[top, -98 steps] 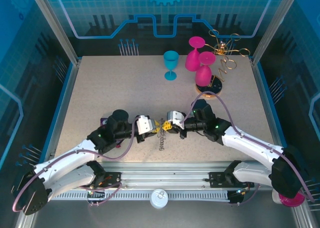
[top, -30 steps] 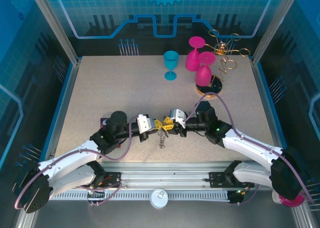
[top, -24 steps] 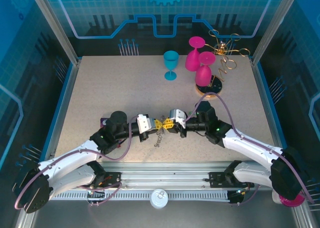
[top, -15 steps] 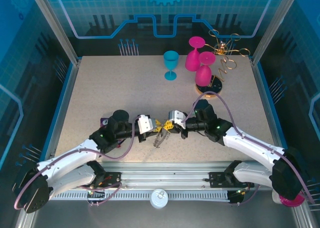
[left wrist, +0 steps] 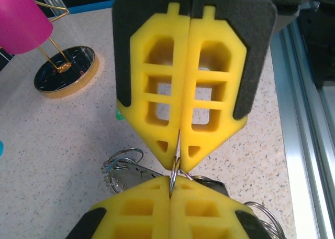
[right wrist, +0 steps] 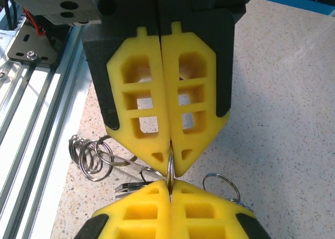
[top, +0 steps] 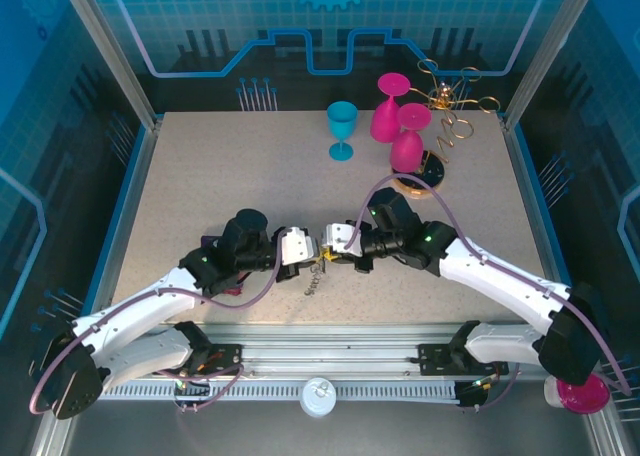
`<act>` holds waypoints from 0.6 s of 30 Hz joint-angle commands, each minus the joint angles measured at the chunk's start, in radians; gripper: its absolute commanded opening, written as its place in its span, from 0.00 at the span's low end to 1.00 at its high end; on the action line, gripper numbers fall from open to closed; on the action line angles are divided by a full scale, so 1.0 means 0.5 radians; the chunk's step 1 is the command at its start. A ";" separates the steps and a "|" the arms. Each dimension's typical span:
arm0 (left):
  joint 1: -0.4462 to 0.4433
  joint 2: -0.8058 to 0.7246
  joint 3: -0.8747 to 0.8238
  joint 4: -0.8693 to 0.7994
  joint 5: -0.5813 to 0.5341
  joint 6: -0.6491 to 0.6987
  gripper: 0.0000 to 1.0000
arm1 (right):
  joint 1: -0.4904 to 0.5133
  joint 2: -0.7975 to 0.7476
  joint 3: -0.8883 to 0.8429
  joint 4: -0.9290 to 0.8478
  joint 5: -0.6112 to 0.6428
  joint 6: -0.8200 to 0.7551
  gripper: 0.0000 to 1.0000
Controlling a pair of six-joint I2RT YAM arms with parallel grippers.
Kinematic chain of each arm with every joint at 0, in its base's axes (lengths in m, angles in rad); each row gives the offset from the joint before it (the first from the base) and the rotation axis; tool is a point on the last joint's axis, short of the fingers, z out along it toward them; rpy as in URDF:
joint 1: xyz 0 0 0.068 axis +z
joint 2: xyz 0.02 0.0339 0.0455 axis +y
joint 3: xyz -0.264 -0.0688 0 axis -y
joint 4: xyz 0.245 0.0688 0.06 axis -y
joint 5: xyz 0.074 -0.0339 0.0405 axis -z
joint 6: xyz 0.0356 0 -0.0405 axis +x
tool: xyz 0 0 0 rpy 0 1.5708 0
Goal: Put the keys on the keyring
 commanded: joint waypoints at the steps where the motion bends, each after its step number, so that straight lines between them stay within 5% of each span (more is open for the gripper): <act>1: -0.003 -0.012 0.047 0.051 0.044 0.015 0.00 | 0.003 -0.113 -0.053 0.226 -0.104 0.126 0.23; 6: -0.003 -0.135 -0.106 0.265 0.059 -0.004 0.00 | -0.155 -0.264 -0.342 0.540 -0.225 0.420 0.34; 18: -0.004 -0.195 -0.198 0.422 0.083 -0.034 0.00 | -0.162 -0.161 -0.456 0.832 -0.390 0.651 0.30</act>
